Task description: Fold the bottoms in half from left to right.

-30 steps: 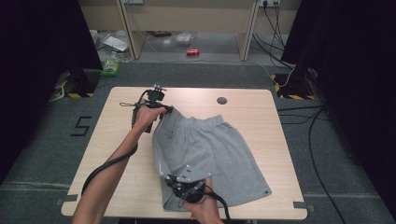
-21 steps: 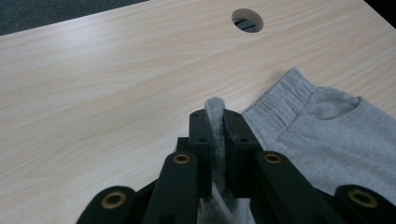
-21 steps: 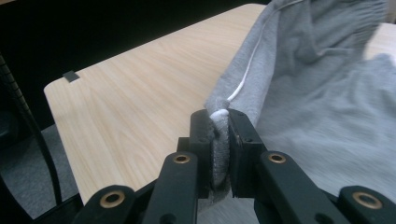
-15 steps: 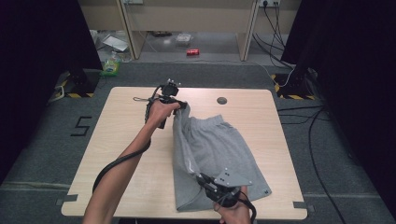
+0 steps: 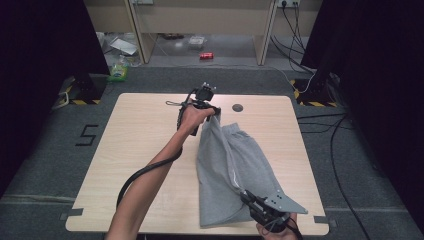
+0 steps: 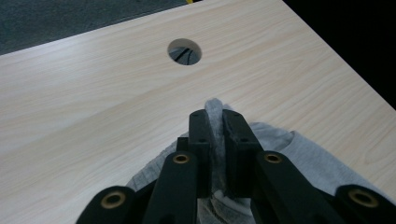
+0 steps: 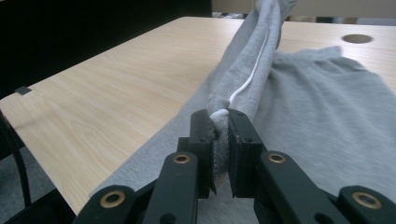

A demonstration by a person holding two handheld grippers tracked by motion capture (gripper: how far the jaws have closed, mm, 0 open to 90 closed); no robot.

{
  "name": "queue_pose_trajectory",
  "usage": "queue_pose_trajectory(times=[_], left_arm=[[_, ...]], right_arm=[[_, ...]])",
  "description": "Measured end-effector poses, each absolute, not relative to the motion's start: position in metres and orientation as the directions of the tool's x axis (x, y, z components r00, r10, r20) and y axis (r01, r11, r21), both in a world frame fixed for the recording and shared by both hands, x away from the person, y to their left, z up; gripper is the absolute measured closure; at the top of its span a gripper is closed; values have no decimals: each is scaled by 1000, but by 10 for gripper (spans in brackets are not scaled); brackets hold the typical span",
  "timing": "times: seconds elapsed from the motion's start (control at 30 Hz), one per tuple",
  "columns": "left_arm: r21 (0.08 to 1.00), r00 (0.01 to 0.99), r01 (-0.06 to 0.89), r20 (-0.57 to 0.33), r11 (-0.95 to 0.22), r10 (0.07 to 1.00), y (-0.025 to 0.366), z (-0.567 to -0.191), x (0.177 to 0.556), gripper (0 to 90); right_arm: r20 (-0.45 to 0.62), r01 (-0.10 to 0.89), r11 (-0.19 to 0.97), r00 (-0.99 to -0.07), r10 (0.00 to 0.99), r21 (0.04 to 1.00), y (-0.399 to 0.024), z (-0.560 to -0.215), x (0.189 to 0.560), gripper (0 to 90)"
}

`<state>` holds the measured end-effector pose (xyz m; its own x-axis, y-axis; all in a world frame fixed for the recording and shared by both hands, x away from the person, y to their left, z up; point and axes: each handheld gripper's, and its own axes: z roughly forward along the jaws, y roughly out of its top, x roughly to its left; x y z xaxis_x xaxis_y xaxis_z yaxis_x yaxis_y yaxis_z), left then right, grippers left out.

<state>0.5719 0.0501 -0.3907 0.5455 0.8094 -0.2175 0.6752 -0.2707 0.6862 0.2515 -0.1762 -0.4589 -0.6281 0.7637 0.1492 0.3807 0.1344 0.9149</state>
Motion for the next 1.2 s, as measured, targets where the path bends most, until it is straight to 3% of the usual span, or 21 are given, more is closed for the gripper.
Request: queue_pose_trajectory(times=[0.37,0.8,0.93,1.0,1.2], left_arm=[[677,572,671,-213,-303,792,0,-398,576,822],[679,558,687,-265,-259,787,-25,-418,584,798],[682,540,699,-308,-214,784,-27,-423,585,709],[687,541,696,-312,-207,781,-25,-422,584,610],[673,531,702,-278,-232,801,-3,-420,583,558]], right_arm=[[163,392,94,-574,802,915,-208,-463,240,819],[153,409,103,-546,823,907,-222,-469,238,819],[161,421,100,-541,825,902,-224,-471,240,819],[161,426,100,-535,829,899,-226,-472,241,819],[179,452,87,-514,839,888,-230,-475,244,819]])
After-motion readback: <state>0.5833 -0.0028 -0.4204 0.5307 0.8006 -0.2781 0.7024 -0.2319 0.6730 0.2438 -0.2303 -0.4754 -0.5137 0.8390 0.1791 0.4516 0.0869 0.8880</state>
